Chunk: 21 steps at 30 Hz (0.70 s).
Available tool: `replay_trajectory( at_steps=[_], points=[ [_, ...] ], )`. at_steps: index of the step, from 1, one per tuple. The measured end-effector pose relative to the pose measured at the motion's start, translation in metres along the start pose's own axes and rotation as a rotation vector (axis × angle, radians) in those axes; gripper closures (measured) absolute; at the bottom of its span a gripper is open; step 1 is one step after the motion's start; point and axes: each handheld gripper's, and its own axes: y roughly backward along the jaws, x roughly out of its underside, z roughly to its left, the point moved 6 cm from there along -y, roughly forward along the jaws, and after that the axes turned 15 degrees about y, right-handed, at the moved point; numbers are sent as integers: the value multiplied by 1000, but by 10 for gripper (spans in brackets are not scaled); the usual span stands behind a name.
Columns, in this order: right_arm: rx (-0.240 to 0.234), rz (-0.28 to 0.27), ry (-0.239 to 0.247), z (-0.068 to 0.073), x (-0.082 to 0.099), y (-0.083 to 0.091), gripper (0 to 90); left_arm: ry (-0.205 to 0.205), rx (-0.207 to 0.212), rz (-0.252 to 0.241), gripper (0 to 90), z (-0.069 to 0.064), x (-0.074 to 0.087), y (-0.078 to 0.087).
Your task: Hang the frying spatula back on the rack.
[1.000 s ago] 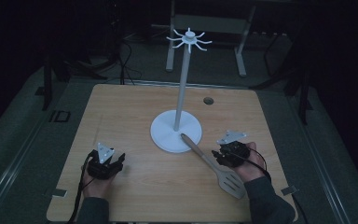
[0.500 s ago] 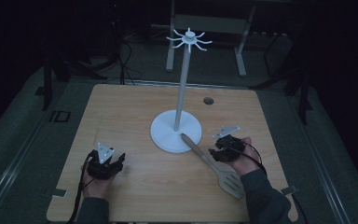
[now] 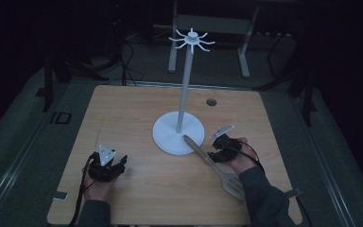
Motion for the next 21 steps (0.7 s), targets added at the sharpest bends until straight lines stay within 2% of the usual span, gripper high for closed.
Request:
replay_trajectory(
  at_steps=[3,9,17,21],
  points=[
    [-41,12,8,5,-3,-10,598,2,1,-3,461,0,0,0],
    [-92,27,7,12,-10,-26,603,3,2,-6,460,0,-1,1],
    [-132,58,-9,14,-14,-45,696,2,3,-9,452,1,-1,1],
    [-134,72,-7,14,-14,-51,700,2,4,-9,451,1,-1,1]
  ],
)
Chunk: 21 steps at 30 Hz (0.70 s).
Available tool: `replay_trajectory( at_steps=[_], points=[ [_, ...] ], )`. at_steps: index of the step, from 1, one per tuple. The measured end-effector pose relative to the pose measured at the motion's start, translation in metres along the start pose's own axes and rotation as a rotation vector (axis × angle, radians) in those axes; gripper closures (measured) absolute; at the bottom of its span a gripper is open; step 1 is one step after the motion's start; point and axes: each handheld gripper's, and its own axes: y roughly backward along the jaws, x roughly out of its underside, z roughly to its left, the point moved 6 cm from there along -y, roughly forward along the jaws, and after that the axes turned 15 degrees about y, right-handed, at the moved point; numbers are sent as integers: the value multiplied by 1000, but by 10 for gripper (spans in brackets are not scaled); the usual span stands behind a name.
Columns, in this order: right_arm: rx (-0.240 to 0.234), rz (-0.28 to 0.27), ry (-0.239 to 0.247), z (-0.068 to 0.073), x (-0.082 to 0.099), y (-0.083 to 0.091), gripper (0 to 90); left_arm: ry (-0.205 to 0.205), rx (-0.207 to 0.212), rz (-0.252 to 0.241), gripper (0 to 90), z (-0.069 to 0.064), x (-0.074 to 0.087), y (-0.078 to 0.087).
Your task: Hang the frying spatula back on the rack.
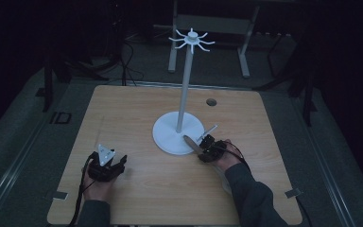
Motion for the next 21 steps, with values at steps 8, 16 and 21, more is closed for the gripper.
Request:
replay_trajectory(
  at_steps=[8,16,21],
  points=[
    [-1,-22,-26,-2,-2,-3,704,-5,1,4,450,-1,0,-1],
    [25,-28,-21,-1,-5,-4,722,-5,0,2,450,-1,0,-1],
    [46,-41,-18,0,-4,-4,724,-2,0,-1,450,0,0,0]
  ],
)
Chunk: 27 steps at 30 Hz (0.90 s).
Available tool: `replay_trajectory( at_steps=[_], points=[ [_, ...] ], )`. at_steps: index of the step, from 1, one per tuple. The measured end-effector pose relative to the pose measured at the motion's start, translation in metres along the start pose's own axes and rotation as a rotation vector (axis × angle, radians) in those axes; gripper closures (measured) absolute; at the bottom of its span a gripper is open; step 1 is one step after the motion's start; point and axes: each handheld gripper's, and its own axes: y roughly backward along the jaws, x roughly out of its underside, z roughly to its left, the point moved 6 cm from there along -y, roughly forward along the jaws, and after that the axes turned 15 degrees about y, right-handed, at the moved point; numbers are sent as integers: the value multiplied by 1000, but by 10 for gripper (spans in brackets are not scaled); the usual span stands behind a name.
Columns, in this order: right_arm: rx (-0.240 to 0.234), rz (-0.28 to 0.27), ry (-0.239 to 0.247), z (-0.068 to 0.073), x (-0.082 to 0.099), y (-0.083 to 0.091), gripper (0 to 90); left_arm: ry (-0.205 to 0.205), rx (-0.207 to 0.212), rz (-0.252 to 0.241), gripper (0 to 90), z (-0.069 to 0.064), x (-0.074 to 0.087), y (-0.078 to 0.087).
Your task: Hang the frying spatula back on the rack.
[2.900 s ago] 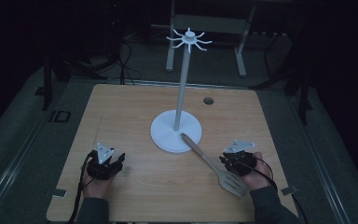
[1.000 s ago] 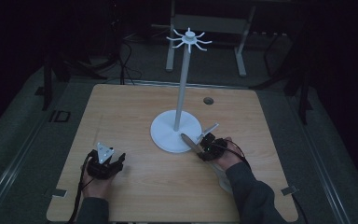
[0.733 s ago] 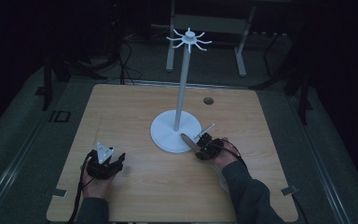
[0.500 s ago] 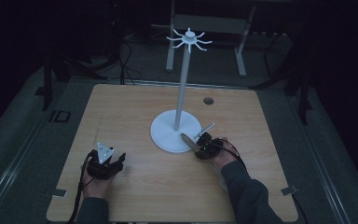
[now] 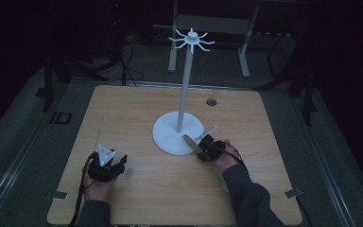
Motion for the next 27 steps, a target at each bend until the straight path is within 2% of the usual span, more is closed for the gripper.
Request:
replay_trajectory(
  at_steps=[11,21,27],
  points=[
    [48,-82,17,1,1,25,725,0,3,4,450,-1,0,-2],
    [77,-123,4,0,3,37,725,-4,1,2,450,-1,0,-1],
    [112,-184,-5,-2,1,52,725,-7,0,2,450,-1,0,-1]
  ],
)
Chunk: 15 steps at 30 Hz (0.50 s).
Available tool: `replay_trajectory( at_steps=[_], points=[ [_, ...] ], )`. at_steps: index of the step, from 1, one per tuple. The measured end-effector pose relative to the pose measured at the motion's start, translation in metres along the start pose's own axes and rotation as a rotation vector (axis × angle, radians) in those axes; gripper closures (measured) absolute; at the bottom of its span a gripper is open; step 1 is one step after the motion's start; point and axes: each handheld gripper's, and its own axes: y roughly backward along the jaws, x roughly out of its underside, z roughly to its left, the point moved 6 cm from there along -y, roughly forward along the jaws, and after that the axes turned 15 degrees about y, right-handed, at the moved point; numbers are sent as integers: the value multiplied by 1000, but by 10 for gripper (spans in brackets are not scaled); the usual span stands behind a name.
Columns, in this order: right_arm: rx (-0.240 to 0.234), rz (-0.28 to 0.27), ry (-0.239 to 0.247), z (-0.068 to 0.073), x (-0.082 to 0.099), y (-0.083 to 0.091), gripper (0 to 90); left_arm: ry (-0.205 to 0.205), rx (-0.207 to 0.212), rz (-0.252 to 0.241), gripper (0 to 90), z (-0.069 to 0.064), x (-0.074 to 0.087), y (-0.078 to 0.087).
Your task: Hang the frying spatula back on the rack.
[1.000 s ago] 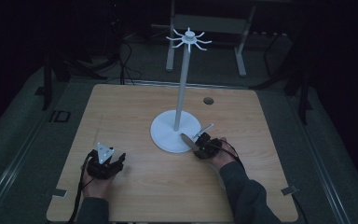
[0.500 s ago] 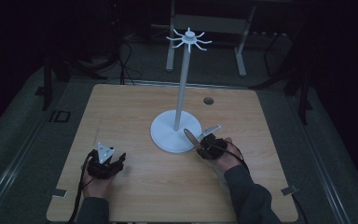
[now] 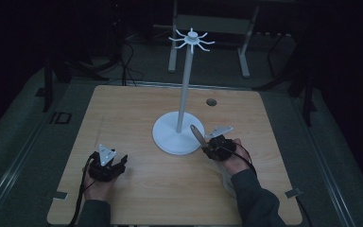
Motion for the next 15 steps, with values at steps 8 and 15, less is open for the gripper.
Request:
replay_trajectory(
  at_steps=[8,15],
  points=[
    [47,-81,-12,-7,-8,18,724,0,0,3,450,0,0,-1],
    [61,-108,-19,-10,-11,23,724,-2,0,1,450,0,0,0]
  ],
)
